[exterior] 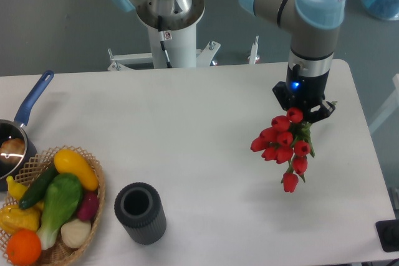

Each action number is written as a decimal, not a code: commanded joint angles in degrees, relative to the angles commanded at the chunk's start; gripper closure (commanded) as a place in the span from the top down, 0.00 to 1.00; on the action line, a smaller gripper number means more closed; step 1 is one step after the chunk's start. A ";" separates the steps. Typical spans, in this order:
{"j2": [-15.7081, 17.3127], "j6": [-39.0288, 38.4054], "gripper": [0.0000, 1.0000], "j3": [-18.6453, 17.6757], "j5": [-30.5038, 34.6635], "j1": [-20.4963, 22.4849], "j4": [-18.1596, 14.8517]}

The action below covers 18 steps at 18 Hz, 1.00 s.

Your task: Place the flowers on the table

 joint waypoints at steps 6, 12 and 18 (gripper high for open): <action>-1.67 -0.44 0.04 -1.23 1.06 -1.23 0.09; -3.16 0.00 0.06 -2.20 1.41 -1.85 0.26; -4.31 -0.09 0.44 -3.08 1.15 -2.64 0.35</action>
